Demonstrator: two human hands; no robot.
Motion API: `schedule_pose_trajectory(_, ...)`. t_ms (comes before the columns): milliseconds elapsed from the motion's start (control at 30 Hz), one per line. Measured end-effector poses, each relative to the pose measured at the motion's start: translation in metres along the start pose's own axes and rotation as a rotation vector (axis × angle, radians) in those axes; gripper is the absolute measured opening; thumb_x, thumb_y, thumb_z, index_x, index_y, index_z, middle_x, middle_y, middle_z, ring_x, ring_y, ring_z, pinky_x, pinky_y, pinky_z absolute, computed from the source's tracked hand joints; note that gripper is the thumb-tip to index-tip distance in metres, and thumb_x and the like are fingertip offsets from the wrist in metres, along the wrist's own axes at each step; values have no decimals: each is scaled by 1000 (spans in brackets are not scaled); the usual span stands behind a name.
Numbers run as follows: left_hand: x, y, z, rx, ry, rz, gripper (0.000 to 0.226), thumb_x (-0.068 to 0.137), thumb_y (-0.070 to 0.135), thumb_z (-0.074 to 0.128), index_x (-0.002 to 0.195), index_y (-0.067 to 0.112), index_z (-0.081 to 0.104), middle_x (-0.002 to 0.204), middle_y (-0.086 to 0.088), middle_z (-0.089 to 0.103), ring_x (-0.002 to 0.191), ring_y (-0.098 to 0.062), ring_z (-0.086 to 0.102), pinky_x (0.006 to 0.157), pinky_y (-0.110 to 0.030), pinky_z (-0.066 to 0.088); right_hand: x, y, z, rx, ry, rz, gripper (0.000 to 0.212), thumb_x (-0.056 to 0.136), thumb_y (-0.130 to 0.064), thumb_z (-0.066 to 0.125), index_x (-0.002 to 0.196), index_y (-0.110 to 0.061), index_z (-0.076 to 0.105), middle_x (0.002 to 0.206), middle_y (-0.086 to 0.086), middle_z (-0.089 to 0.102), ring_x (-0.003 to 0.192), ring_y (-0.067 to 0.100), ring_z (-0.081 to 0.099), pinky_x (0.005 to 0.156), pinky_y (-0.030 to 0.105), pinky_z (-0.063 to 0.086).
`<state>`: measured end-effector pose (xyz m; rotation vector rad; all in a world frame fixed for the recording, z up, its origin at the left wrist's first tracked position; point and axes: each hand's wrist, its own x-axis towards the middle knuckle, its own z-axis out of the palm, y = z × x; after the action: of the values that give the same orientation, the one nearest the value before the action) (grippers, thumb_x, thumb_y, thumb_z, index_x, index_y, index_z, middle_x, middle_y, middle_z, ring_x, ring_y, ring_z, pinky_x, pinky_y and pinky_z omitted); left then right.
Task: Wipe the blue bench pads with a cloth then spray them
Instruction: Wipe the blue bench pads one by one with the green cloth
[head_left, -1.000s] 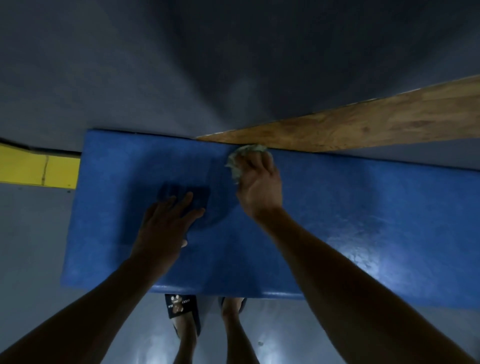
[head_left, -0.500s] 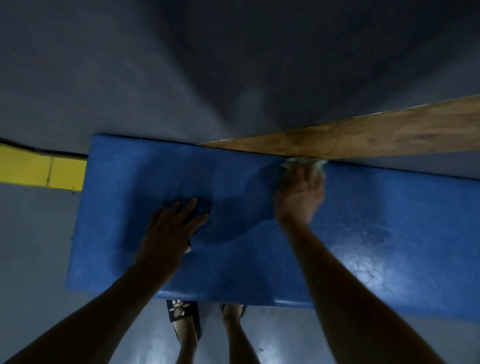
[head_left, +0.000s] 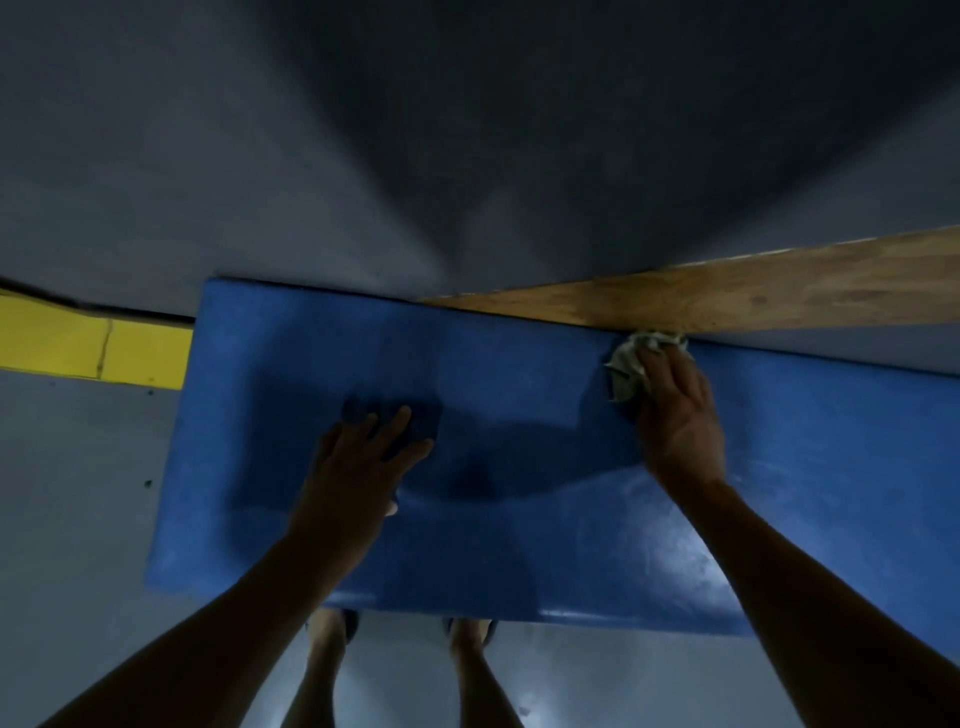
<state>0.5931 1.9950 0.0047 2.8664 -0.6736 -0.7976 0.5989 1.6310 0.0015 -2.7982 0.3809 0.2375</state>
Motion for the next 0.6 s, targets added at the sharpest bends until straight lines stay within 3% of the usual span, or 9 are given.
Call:
schedule_pose_trajectory(133,3,-3,-3,4,18,58,96,37,26,98,126,32,62,142,-6,55,115,-38,58,94,-56,46,23,-48,20,33,168,287,56,89,-37,34,131,-8,57,138,17,52,131,38,42,114,47,32)
schedule_pose_trajectory(233,5,-10,-3,15,30,84,98,37,32,97,128,35,61,142,-4,55,116,-36,58,95,-55,45,31,-122,41,75,188,403,41,90,-25,51,127,-11,62,133,17,58,129,39,45,111,50,34)
schedule_pose_trajectory(300,4,-14,-2,0,40,114,98,43,34,95,132,36,55,145,-3,51,121,-35,54,99,-53,40,25,-188,57,171,189,295,36,85,-14,61,121,-10,65,127,18,60,124,42,49,103,55,41)
schedule_pose_trajectory(400,1,-24,-4,-41,45,183,98,47,38,93,130,35,42,141,-2,55,119,-35,55,99,-55,43,15,-261,74,140,47,-100,43,82,-18,55,124,-17,66,130,10,61,125,38,49,107,50,40)
schedule_pose_trajectory(500,1,-48,-17,-24,69,235,103,46,42,93,137,33,44,141,-4,55,118,-37,58,95,-55,47,30,-248,58,-31,-178,-418,55,84,-20,56,139,-22,55,145,6,50,132,37,43,107,46,41)
schedule_pose_trajectory(600,-1,-92,-36,30,149,200,101,47,39,94,138,30,50,144,-8,52,120,-37,55,96,-56,44,33,-177,39,-112,-199,-389,55,90,-31,40,144,-24,49,151,7,44,137,35,43,106,50,44)
